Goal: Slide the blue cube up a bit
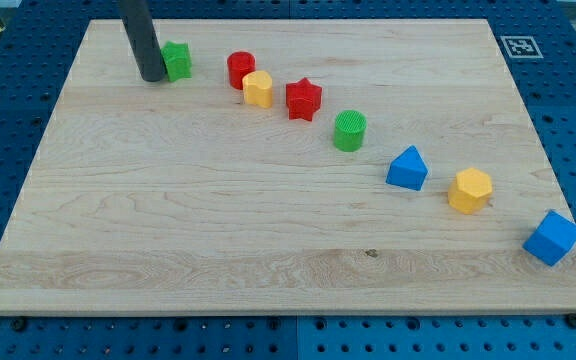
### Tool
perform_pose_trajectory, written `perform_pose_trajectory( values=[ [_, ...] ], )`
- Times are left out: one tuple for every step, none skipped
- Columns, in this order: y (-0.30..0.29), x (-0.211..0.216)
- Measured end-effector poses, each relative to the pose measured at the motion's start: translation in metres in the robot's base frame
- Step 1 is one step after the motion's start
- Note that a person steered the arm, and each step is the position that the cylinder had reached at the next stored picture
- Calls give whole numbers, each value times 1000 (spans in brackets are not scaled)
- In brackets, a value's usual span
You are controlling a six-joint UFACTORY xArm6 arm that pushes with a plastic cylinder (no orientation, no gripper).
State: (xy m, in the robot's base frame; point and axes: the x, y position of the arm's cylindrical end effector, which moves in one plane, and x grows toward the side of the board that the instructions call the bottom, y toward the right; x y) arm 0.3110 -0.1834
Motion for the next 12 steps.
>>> perform_pose_trajectory(
  values=[
    [0, 0],
    [0, 26],
    [2, 84],
    [39, 141],
    [123, 165],
    [215, 191],
    [289, 237],
    [364, 284],
    [439, 301],
    [484, 275],
    [486, 222],
    [500, 230]
  ],
)
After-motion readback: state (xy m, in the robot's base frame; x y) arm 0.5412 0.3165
